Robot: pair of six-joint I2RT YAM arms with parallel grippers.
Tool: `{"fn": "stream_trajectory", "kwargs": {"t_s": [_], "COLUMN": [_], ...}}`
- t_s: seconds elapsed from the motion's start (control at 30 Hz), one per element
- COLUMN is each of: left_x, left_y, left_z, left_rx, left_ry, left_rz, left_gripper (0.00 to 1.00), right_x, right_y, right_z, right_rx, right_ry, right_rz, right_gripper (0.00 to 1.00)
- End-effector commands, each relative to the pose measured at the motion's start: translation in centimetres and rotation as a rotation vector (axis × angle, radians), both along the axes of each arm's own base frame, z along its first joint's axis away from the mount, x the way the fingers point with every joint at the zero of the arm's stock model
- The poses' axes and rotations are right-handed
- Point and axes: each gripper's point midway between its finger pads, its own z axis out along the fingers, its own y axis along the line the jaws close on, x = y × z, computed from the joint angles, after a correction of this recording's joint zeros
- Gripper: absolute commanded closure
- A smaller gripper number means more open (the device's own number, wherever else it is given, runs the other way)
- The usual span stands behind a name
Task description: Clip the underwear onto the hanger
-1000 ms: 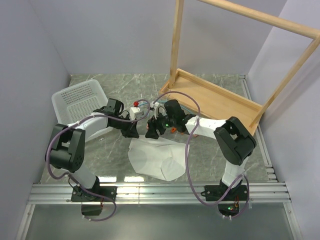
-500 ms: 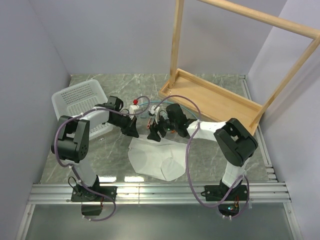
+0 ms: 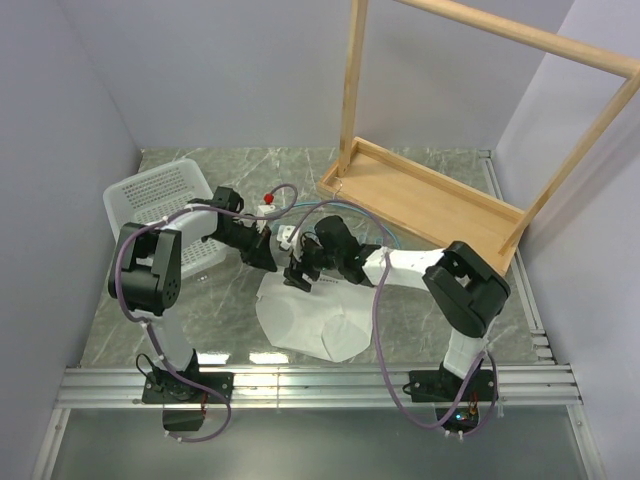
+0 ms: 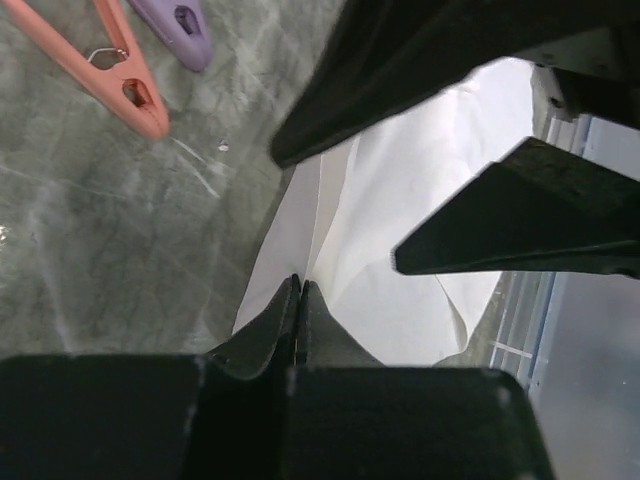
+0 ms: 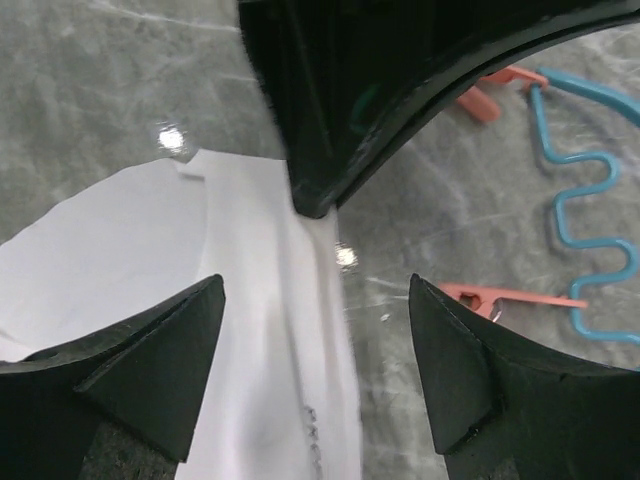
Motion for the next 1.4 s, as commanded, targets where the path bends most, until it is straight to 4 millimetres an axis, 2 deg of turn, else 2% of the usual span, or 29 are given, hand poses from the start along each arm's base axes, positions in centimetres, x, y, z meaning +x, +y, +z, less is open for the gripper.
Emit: {"fn": "stream_trajectory", "kwargs": {"t_s": [0.0, 0.07, 0.23, 0.4, 0.6, 0.77, 0.93, 1.03, 1.07, 1.1, 1.17, 1.2, 1.27, 1.3, 1.37], "left_x": [-0.1, -0.3, -0.2, 0.0, -0.2, -0.2, -0.3, 0.0, 0.3, 0.7, 1.3, 2.6, 3.2, 4.3, 4.8], "left_y": [-0.6, -0.7, -0.6, -0.6, -0.5, -0.6, -0.5, -0.4, -0.3, -0.3, 0.1, 0.4, 1.0, 1.5, 2.2], "left_z": [1.4, 1.6, 1.6, 1.5, 1.4, 1.5, 1.5, 1.4, 1.2, 1.3, 1.2, 1.5, 1.6, 2.1, 2.2], "left_rx": [-0.072, -0.083, -0.084, -0.082, -0.083, -0.081, -0.081, -0.079, -0.072, -0.068, -0.049, -0.032, -0.003, 0.024, 0.058], "left_ry": [-0.006, -0.002, 0.005, 0.009, 0.014, 0.014, 0.016, 0.026, 0.017, 0.008, 0.014, -0.053, -0.061, -0.118, -0.148], "left_rz": [-0.046, -0.057, -0.052, -0.049, -0.048, -0.049, -0.048, -0.029, -0.021, -0.006, 0.049, 0.075, 0.145, 0.189, 0.241], "left_gripper": [0.98, 0.98, 0.97, 0.96, 0.94, 0.94, 0.94, 0.92, 0.87, 0.84, 0.78, 0.73, 0.67, 0.64, 0.59], "right_x": [2.0, 2.2, 1.8, 1.6, 1.8, 1.4, 1.0, 0.6, 0.5, 0.4, 0.4, 0.2, 0.2, 0.2, 0.4], "right_y": [0.8, 0.8, 0.7, 0.9, 1.8, 2.5, 2.3, 2.2, 2.1, 2.0, 2.0, 1.9, 2.1, 2.1, 2.1], "right_z": [0.5, 0.2, -0.8, -1.0, -0.5, -1.1, -1.6, -1.6, -1.6, -1.8, -1.7, -1.7, -1.6, -1.6, -1.6], "right_rx": [-0.007, -0.016, -0.042, -0.044, -0.031, -0.049, -0.07, -0.068, -0.07, -0.07, -0.069, -0.07, -0.067, -0.067, -0.068], "right_ry": [-0.082, -0.084, -0.075, -0.071, -0.061, -0.046, -0.046, -0.052, -0.056, -0.053, -0.061, -0.06, -0.06, -0.058, -0.062], "right_rz": [-0.022, -0.02, 0.014, 0.024, 0.036, 0.057, 0.081, 0.102, 0.108, 0.109, 0.116, 0.118, 0.118, 0.117, 0.111], "right_gripper": [0.19, 0.2, 0.38, 0.48, 0.48, 0.49, 0.64, 0.81, 0.96, 0.99, 1.0, 1.0, 1.0, 1.0, 1.0]}}
